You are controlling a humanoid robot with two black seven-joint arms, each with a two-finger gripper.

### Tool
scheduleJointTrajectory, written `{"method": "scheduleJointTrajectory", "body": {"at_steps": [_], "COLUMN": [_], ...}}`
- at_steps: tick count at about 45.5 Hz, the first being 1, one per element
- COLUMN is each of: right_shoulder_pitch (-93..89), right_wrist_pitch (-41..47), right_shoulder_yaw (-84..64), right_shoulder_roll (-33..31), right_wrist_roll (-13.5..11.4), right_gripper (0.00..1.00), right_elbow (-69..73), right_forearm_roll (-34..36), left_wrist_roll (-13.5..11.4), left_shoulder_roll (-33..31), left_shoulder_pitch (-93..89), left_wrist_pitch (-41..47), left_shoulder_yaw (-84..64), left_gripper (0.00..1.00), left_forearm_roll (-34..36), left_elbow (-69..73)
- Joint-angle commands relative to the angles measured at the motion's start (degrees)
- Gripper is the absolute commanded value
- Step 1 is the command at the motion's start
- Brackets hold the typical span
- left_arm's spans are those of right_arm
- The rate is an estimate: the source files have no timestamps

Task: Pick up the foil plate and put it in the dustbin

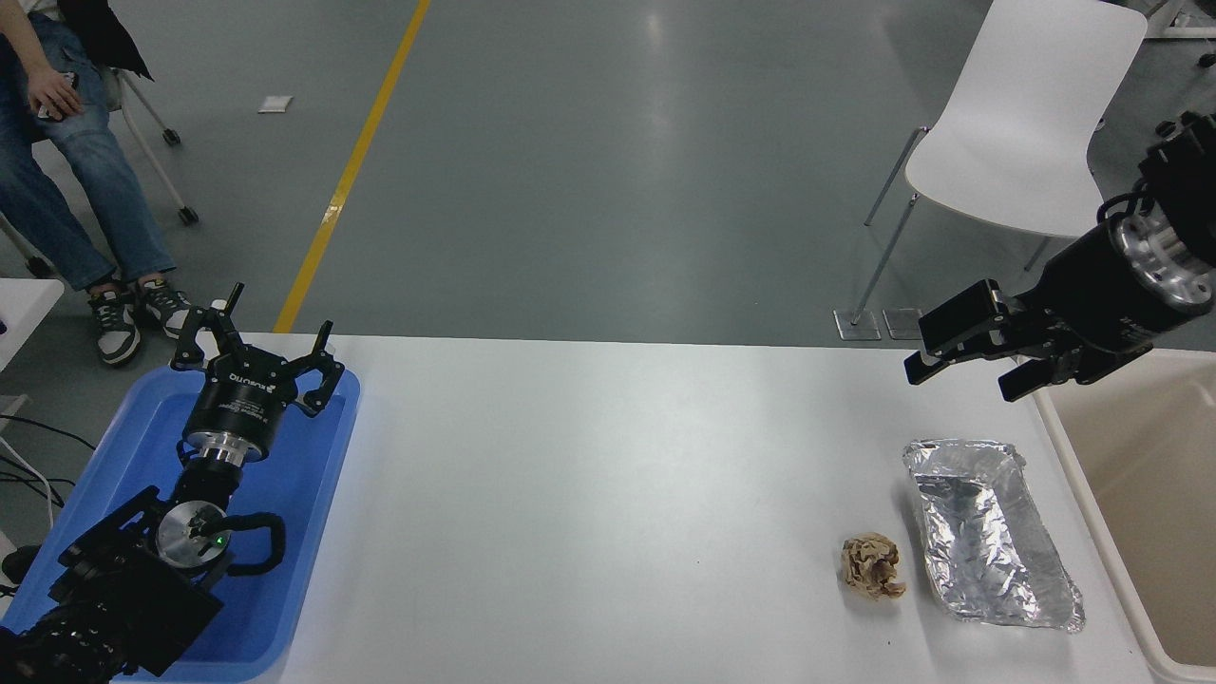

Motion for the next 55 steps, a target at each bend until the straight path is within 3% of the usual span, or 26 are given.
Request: {"method": "scheduleJointTrajectory", "body": {"at_steps": [1,44,55], "right_shoulder_pitch": [-0.1,-0.3,-3.1], "right_wrist_pitch": [0.0,0.0,0.0], "right_shoulder_yaw": [0.0,-0.3,1.9], "right_shoulder_roll": [0.0,-0.7,-2.3], "right_wrist_roll": [0.0,0.0,-0.1], "right_gripper": [1.00,1.00,1.00], "right_elbow": [0.0,-0.8,-1.5], "right_forearm_roll": [0.0,-0.9,-4.6], "left_wrist_roll": [0.0,0.0,0.1], "left_shoulder_roll": [0.0,-0.1,0.0], "left_shoulder_pitch": [0.0,0.0,-0.1], "left_wrist_pitch": [0.0,0.0,0.0], "left_shoulder_yaw": [0.0,0.0,0.0], "left_gripper": [1.00,1.00,1.00], "left_forearm_roll": [0.0,0.0,0.0], "left_elbow": [-0.1,0.0,-0.1]}}
